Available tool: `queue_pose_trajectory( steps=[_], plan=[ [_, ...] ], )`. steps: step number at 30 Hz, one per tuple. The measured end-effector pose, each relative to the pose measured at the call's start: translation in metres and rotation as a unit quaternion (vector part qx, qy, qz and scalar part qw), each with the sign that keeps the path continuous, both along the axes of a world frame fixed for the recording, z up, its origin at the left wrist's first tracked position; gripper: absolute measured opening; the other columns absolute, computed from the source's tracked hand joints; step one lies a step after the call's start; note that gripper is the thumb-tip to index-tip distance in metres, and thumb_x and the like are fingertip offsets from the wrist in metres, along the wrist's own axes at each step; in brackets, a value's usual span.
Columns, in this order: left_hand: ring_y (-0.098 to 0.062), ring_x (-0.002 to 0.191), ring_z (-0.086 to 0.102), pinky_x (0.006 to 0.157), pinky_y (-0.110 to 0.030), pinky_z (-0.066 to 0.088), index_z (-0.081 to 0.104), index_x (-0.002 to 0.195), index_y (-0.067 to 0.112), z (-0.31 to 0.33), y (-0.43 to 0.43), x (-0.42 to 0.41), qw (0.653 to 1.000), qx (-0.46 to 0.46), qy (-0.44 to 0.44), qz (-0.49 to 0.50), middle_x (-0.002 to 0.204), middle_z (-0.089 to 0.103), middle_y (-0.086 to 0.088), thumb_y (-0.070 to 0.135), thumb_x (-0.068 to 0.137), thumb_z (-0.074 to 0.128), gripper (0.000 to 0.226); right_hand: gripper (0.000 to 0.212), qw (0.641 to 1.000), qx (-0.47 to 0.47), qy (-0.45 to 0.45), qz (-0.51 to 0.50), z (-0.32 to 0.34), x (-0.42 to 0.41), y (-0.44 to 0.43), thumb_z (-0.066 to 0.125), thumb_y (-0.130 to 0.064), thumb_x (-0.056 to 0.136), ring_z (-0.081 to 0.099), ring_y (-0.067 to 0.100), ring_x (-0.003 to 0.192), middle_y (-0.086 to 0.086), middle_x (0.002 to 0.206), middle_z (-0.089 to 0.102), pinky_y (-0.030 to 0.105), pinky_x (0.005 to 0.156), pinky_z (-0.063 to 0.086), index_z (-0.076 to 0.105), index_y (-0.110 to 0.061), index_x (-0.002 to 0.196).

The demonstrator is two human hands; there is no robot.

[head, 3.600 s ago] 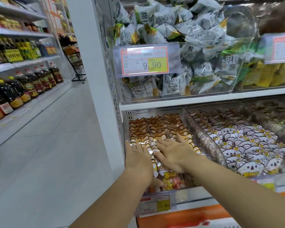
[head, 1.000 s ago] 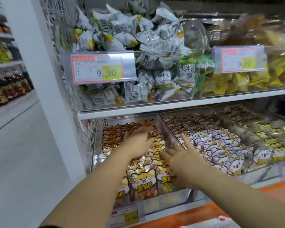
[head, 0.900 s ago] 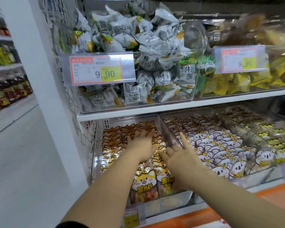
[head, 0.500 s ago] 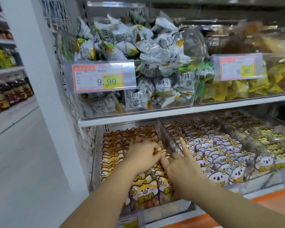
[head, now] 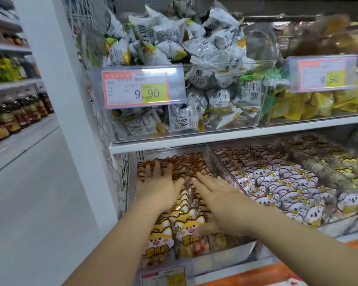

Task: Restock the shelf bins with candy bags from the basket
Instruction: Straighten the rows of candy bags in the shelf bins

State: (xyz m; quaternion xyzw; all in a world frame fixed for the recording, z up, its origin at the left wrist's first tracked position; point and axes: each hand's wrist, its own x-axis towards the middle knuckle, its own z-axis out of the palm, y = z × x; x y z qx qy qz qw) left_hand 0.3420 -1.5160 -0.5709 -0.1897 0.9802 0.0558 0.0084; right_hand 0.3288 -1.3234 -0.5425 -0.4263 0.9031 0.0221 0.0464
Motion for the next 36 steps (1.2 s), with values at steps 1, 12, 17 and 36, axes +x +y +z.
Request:
queue_pose_trajectory(
  steps=[1,12,17,36],
  plan=[
    [-0.029,0.154,-0.006,0.119,-0.063,-0.005,0.004,0.159,0.037,-0.006,0.001,0.002,1.0,0.002,-0.019,0.007,0.168,-0.007,0.001,0.067,0.099,0.012,0.068,0.131,1.0,-0.012,-0.021,0.014,-0.004,-0.003,-0.006,0.065,-0.076,0.072,-0.011,0.02,0.153,0.005,0.165,-0.019,0.037,0.123,-0.008,-0.012,-0.014,0.158],
    [-0.029,0.153,-0.017,0.114,-0.069,-0.011,-0.002,0.158,0.041,-0.024,0.0,-0.003,0.998,-0.003,-0.045,0.039,0.166,-0.018,0.002,0.067,0.098,0.005,0.066,0.151,0.991,0.118,-0.018,-0.058,-0.011,-0.036,-0.037,0.05,-0.099,0.054,0.006,0.029,0.153,0.016,0.166,0.003,0.055,0.123,-0.001,-0.006,-0.004,0.157],
    [-0.034,0.152,-0.018,0.112,-0.071,-0.013,-0.003,0.155,0.05,-0.027,0.002,-0.002,0.999,-0.005,-0.03,0.023,0.167,-0.017,-0.003,0.062,0.1,0.007,0.057,0.076,0.994,-0.044,-0.088,-0.056,0.009,-0.06,-0.047,0.029,-0.07,0.095,0.029,0.027,0.147,0.006,0.16,0.032,0.042,0.119,0.025,0.041,-0.02,0.15],
    [-0.031,0.153,-0.015,0.112,-0.072,-0.012,-0.003,0.154,0.052,-0.017,0.019,-0.003,1.0,0.006,-0.02,-0.012,0.167,-0.016,0.004,0.057,0.103,0.009,0.053,0.06,0.994,0.04,0.101,-0.017,-0.031,-0.037,-0.018,0.036,-0.036,0.104,0.017,0.023,0.151,0.005,0.166,0.014,0.05,0.123,0.003,0.016,-0.018,0.158]
  ],
)
